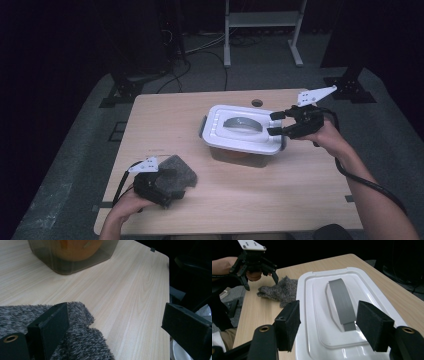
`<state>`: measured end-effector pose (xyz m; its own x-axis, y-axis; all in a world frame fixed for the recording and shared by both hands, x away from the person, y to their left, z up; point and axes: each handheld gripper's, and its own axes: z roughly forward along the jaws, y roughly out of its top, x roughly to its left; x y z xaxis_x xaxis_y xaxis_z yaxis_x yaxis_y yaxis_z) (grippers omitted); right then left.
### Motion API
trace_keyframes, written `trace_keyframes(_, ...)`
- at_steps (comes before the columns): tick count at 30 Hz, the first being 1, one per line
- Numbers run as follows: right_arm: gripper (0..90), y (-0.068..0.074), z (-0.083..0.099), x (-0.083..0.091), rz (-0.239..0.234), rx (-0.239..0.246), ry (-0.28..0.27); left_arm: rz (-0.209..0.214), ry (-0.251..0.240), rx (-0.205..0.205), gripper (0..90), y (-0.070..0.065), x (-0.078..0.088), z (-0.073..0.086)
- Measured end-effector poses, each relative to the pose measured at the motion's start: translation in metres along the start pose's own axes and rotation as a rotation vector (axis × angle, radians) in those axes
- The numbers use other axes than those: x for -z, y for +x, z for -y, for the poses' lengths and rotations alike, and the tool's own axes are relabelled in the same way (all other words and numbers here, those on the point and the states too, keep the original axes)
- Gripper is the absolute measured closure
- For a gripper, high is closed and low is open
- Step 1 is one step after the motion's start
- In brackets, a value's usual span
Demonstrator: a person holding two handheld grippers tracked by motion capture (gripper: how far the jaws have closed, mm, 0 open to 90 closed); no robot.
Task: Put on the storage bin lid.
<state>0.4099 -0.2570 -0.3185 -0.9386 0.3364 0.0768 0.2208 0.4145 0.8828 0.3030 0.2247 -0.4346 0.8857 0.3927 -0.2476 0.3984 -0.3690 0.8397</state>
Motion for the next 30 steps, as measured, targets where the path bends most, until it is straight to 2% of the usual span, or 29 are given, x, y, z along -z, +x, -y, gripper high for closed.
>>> trace_keyframes(13, 31.5, 0.004, 0.015, 0.021, 0.029, -0.025, -0.004, 0.002, 0.005, 0.001, 5.9, 0.000, -0.001, 0.000)
trace_keyframes(30, 29.2, 0.009, 0.038, 0.035, 0.047, -0.070, -0.007, 0.002, 0.007, 0.004, 5.9, -0.001, -0.001, 0.000)
